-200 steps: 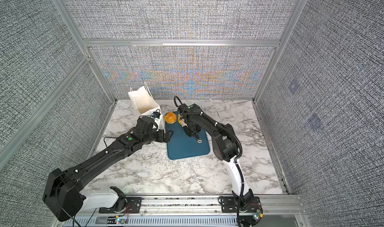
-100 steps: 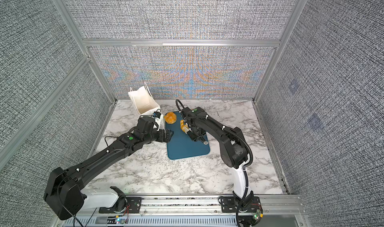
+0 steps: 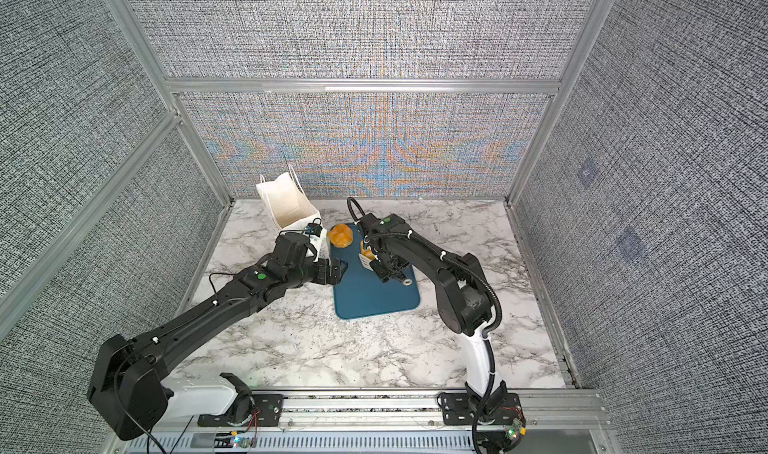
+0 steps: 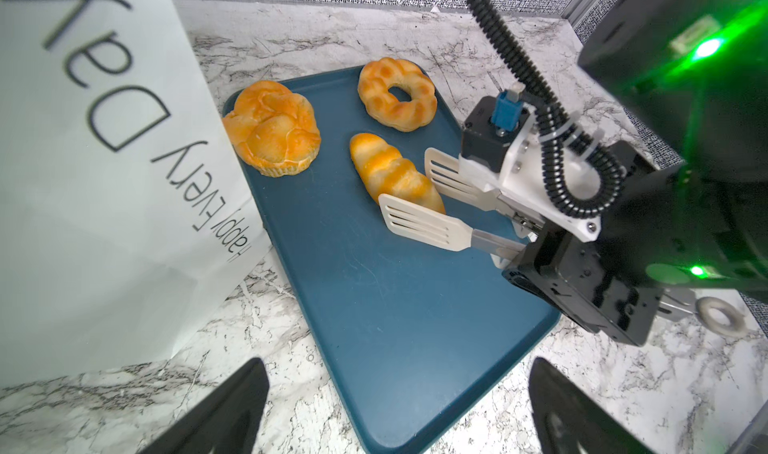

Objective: Place the fake bread into the paper bag
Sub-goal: 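Close the right tongs on the yellow striped croissant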

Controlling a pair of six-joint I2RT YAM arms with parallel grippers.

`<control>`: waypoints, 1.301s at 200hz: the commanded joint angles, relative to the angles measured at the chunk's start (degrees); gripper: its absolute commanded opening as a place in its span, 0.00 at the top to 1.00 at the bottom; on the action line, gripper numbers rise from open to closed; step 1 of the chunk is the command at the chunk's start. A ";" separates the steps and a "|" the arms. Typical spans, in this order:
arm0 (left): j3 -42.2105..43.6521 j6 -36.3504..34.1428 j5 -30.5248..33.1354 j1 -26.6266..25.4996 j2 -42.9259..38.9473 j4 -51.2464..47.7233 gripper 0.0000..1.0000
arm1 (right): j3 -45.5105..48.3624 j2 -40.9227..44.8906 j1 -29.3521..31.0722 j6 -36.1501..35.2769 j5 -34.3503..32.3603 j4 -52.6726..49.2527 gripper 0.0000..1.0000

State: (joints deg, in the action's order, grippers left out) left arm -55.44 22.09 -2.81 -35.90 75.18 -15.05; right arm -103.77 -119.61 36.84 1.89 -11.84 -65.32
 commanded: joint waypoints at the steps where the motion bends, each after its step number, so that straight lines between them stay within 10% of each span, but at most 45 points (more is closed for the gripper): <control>1: -0.19 0.04 -0.27 0.04 -0.18 0.83 0.01 | -1.43 -0.81 0.15 0.55 -1.43 -0.55 0.46; 260: 0.02 -1.49 0.52 0.04 -2.96 0.35 0.01 | -6.01 -1.14 0.32 -0.41 1.35 -2.71 0.67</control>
State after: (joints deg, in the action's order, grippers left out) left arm -55.31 21.30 -2.94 -35.92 72.84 -15.05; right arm -109.80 -121.75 37.12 0.43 -11.35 -68.20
